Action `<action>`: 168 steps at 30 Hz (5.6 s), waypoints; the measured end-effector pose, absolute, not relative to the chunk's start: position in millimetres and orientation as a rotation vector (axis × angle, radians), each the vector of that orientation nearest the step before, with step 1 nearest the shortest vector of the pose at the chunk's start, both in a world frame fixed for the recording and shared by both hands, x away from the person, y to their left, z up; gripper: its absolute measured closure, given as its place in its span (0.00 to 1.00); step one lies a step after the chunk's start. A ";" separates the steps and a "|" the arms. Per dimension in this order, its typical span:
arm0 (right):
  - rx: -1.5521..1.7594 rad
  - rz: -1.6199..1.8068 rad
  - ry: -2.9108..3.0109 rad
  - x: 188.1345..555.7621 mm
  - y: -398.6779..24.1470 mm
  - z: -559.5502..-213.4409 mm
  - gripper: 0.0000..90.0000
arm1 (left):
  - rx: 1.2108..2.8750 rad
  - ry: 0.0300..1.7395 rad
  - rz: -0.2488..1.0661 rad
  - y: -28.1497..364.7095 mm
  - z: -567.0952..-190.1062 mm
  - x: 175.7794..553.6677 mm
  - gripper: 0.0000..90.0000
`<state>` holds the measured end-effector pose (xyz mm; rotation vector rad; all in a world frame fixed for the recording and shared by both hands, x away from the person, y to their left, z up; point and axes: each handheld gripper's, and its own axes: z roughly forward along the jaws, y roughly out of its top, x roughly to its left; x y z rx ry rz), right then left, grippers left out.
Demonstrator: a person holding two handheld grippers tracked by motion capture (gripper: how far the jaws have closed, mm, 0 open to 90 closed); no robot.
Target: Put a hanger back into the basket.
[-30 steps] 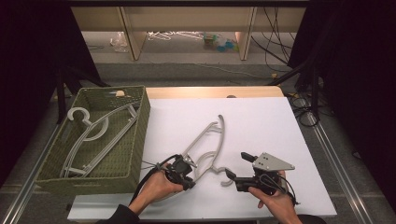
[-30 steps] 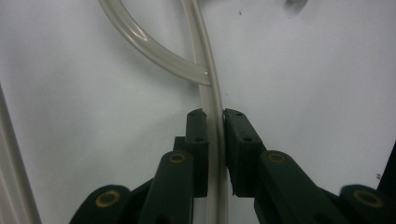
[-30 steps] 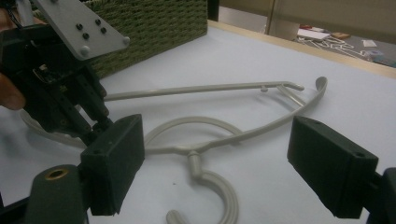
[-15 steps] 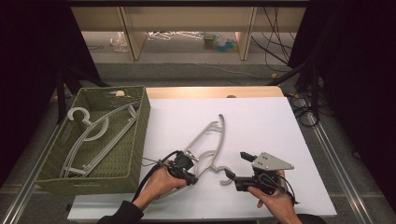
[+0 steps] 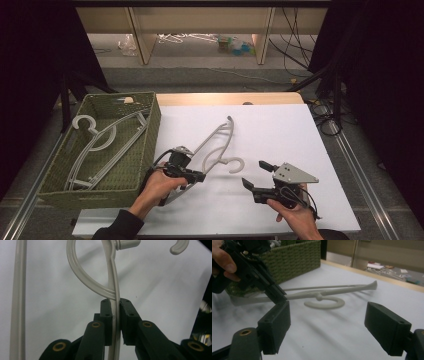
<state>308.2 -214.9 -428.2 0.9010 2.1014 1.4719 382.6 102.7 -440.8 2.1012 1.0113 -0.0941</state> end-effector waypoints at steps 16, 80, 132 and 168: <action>0.914 1.483 2.100 309.4 -216.4 -429.9 0.24 | 1.693 1.061 -0.232 134.8 -410.8 388.6 0.90; 0.903 1.473 2.116 314.0 -212.3 -435.0 0.23 | 1.647 1.168 -0.047 330.5 -318.6 360.2 0.90; 0.898 1.450 2.159 314.8 -209.0 -434.7 0.22 | 2.037 1.345 0.282 375.9 -342.1 402.2 0.88; 0.892 1.452 2.162 316.6 -207.4 -435.4 0.22 | 1.864 1.613 0.419 416.0 -399.2 399.0 0.85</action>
